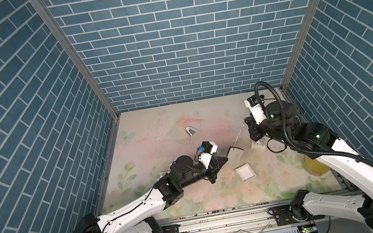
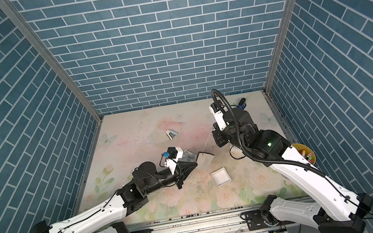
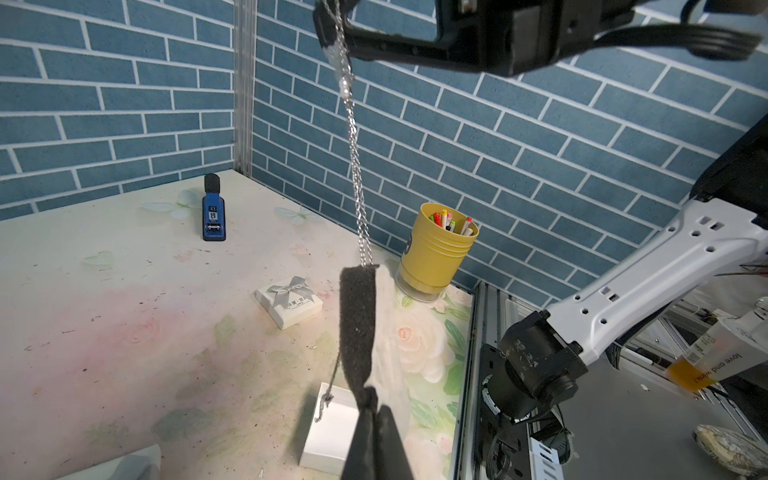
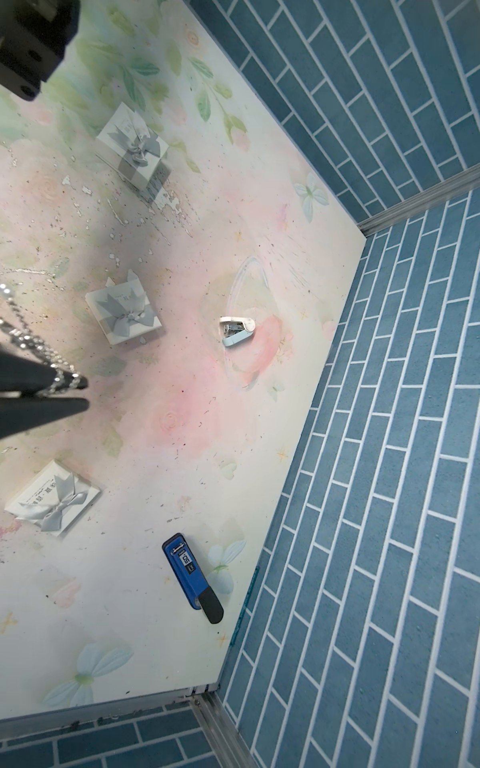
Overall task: Take the necklace out of the lift-off lid jewelry box
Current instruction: Pick up the necklace from the inner lining, then place the necklace at the center of the board.
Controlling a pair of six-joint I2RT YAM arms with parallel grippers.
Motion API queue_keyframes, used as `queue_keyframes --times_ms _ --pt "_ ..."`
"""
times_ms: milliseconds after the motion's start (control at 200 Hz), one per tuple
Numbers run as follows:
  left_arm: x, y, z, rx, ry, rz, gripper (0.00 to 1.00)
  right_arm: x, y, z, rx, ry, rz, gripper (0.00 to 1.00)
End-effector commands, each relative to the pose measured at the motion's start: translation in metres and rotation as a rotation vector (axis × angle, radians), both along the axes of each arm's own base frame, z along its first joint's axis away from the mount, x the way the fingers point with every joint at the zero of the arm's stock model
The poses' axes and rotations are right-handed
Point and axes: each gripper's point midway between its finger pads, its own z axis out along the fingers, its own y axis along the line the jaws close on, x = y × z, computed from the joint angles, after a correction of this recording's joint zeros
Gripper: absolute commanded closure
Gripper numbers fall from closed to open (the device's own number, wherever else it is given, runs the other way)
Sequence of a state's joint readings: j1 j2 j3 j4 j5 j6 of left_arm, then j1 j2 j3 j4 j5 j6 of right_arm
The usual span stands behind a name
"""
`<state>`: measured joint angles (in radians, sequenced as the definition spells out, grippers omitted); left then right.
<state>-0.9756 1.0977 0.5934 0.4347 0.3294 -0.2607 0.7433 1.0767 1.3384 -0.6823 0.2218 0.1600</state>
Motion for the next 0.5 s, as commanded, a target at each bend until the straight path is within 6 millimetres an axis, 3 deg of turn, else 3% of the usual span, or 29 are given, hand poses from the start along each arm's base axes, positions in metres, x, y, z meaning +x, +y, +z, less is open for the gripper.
queue_keyframes --times_ms 0,275,490 --pt "-0.009 -0.001 -0.015 0.050 0.005 -0.050 1.00 0.009 -0.007 0.004 -0.008 0.017 -0.045 1.00" --pt "-0.011 0.005 -0.024 0.075 -0.004 -0.046 1.00 0.032 -0.008 -0.008 0.004 0.094 -0.079 1.00" --pt "-0.005 0.024 -0.025 0.090 -0.044 0.042 1.00 0.046 0.001 -0.028 -0.010 0.167 -0.062 1.00"
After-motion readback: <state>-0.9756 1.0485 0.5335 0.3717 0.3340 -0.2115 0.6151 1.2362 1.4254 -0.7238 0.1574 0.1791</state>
